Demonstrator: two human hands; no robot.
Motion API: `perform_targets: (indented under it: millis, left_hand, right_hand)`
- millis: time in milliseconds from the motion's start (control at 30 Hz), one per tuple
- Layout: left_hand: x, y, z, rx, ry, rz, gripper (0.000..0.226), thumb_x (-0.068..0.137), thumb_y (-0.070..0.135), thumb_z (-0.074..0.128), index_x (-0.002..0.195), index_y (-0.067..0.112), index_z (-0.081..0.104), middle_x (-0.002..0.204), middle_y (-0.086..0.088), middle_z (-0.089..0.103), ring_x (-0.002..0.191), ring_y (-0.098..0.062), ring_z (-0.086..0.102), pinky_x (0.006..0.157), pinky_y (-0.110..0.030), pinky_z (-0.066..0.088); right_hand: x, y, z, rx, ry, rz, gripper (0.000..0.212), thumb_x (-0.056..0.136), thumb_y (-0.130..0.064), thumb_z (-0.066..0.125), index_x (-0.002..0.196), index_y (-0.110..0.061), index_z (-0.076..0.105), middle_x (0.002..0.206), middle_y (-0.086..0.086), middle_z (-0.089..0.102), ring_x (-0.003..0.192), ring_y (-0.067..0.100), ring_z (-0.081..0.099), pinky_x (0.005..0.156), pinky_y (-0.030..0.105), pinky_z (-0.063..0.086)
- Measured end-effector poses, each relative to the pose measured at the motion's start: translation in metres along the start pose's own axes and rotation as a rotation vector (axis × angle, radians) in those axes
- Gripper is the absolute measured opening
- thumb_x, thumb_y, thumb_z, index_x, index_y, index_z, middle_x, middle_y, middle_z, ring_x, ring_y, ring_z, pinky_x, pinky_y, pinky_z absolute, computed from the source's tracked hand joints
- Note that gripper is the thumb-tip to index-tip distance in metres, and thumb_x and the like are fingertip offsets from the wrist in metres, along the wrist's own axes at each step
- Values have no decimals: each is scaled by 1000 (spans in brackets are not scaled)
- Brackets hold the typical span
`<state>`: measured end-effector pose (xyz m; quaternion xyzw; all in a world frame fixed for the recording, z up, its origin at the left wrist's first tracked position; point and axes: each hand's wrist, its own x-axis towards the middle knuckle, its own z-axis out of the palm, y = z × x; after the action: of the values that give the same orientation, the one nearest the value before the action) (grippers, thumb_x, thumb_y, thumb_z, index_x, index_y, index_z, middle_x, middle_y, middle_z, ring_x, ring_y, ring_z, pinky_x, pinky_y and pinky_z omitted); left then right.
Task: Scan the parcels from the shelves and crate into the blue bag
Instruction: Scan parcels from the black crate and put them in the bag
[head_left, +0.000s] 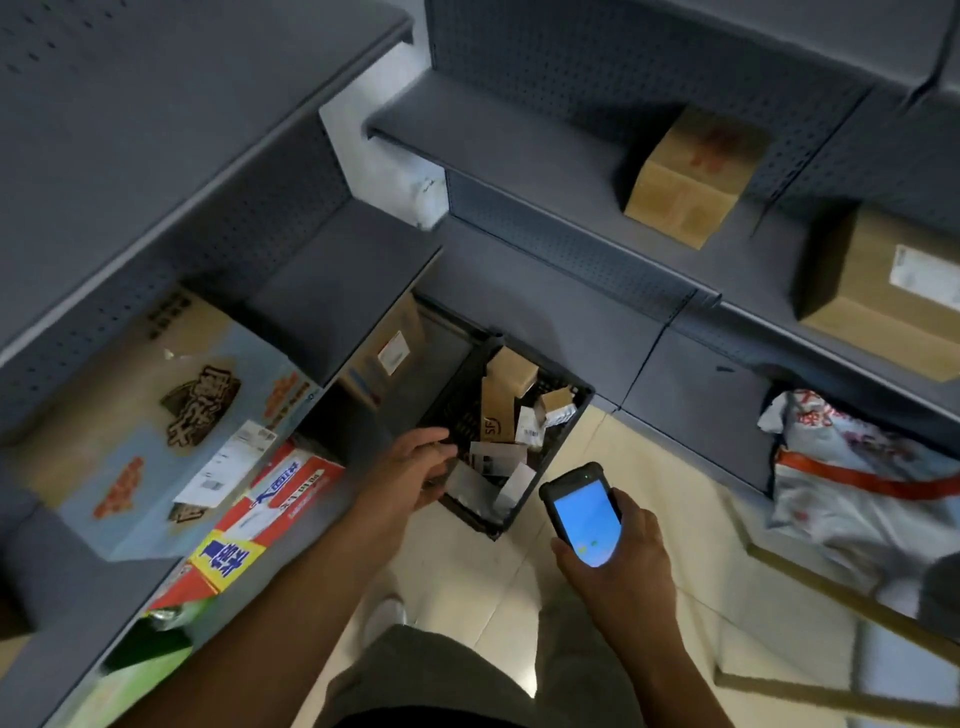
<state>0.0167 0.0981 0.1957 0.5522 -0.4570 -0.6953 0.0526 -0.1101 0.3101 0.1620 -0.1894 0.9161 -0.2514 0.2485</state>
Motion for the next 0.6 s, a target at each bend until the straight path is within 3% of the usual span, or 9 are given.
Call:
perform_targets:
  millis: [100,233,333,400,500,600]
  left_hand:
    - [23,-3,39,-64,144,25,20,98,12,62,115,20,68,111,-5,70,97,-16,66,90,-34,54]
    - [67,-22,81,1,197,60,26,83,23,70,109,25,70,106,-10,70,94,-18,66,86,-35,52]
    - [107,-48,95,221,171,116,21,93,3,61,106,19,63,100,-5,63,86,1,65,82,-20,50]
    - [141,-75,99,293,165,129,25,95,3,57,114,19,58,103,7,60,97,11,62,86,-9,49]
    - [190,-111,99,424,199,110,32,93,-4,63,116,17,59,103,11,63,90,5,63,79,-9,51]
    - [232,-140,102,544,254,108,38,90,3,70,123,17,60,114,9,64,105,-6,62,81,-8,47]
  right_hand:
    - [51,32,-18,-22,-52,-75,85,63,-47,84,135,-24,46,117,-5,56,105,13,53,84,28,51]
    - [115,66,-22,-25,-81,-167,75,64,-51,78,129,-26,49,108,-9,54,99,13,54,80,32,55]
    - [158,80,-10,-44,-106,-195,76,66,-43,84,129,-21,49,106,-9,51,99,14,54,81,33,56]
    - [182,88,7,-47,-109,-224,78,67,-40,86,132,-17,49,110,-3,55,101,14,53,81,29,53]
    - [212,104,40,-45,-139,-211,80,68,-39,87,134,-17,48,115,-2,53,104,13,50,81,22,45]
    - [234,126,78,-44,-157,-166,80,69,-38,87,135,-17,47,117,-2,53,106,14,51,80,23,46]
